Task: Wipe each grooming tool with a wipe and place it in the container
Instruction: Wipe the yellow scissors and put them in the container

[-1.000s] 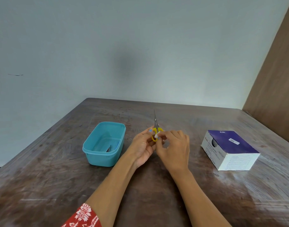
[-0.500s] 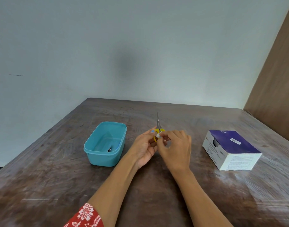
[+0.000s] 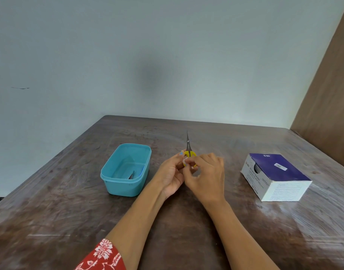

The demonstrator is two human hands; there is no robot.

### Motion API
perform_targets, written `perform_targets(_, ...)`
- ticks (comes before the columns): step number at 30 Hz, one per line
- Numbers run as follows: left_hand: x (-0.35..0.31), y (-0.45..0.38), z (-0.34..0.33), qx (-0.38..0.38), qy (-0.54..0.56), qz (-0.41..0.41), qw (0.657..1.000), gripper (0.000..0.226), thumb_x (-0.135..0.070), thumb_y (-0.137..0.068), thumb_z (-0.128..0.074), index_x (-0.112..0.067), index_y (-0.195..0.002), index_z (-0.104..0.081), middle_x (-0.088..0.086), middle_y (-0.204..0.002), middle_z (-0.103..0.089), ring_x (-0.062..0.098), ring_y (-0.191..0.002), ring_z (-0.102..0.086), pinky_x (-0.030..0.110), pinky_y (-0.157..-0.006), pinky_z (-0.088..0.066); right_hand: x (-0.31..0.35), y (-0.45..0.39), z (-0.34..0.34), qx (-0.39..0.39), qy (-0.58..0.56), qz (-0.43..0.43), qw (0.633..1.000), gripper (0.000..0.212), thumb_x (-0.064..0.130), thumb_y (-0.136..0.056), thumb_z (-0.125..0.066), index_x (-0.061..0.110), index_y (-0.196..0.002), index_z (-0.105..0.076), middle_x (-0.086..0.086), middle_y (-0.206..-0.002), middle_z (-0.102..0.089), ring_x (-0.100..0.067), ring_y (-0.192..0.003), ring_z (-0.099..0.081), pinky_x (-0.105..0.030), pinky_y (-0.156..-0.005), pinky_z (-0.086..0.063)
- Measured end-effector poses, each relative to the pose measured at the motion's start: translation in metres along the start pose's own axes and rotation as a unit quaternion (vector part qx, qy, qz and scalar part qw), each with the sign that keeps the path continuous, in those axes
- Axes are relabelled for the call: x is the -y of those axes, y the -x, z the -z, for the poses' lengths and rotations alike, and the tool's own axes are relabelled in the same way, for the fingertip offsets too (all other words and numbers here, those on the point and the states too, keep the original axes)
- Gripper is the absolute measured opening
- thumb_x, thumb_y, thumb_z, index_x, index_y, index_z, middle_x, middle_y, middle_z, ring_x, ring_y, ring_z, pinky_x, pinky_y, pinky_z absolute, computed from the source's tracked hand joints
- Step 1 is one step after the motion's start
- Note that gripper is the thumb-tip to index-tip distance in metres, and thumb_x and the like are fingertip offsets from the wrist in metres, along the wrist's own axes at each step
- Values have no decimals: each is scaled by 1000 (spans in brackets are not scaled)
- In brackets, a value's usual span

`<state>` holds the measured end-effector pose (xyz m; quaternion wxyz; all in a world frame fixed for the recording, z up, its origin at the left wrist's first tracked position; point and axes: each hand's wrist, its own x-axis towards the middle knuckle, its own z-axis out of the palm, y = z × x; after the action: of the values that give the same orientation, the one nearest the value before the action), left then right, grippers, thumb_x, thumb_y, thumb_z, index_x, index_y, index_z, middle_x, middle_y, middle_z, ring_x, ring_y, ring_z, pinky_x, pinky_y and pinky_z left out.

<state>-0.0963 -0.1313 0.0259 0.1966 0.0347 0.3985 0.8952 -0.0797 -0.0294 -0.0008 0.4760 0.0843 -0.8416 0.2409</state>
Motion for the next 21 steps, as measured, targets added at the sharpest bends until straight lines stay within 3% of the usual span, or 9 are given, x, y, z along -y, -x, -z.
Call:
perform_targets(6, 0, 1, 0, 3, 7, 3, 1000, 19, -9, -94, -45, -5, -88, -63, 12, -78, -72, 17, -68, -69, 29, -69, -58, -7, -1, -1, -29, 77, -34, 996, 11, 26, -76, -59, 20, -73, -69, 5, -66, -64, -19, -67, -54, -29, -71, -27)
perform_targets(10, -1, 4, -2, 22, 10, 18, 1000, 18, -9, -94, -46, -5, -94, -64, 15, -93, -70, 22, -88, -66, 35, -82, -55, -13, -3, 1, -56, 105, -34, 992, 7, 20, -77, -67, 18, -82, -72, 3, -73, -66, -16, -73, -51, -28, -71, -25)
perform_targets(15, -1, 3, -3, 9, -2, -8, 1000, 17, -8, -93, -47, -4, -91, -63, 13, -83, -72, 19, -75, -70, 30, -73, -57, -8, -2, 3, -21, 103, -64, 992, 3, 21, -71, -65, 21, -70, -68, 5, -67, -66, -19, -67, -58, -29, -72, -25)
perform_targets(19, 0, 3, -5, 4, -29, -35, 999, 19, -10, -94, -46, -3, -100, -63, 17, -94, -68, 21, -79, -68, 30, -72, -59, -6, -1, 8, -5, 73, -72, 995, 11, 29, -70, -56, 23, -65, -64, 9, -61, -62, -13, -64, -56, -28, -71, -25)
perform_targets(21, -3, 4, -8, -10, -41, -51, 998, 22, -10, -95, -46, -2, -108, -62, 17, -100, -67, 21, -85, -68, 29, -71, -59, -6, -1, 10, -13, 32, -78, 996, 7, 28, -68, -61, 23, -63, -62, 11, -59, -59, -11, -63, -54, -29, -71, -29)
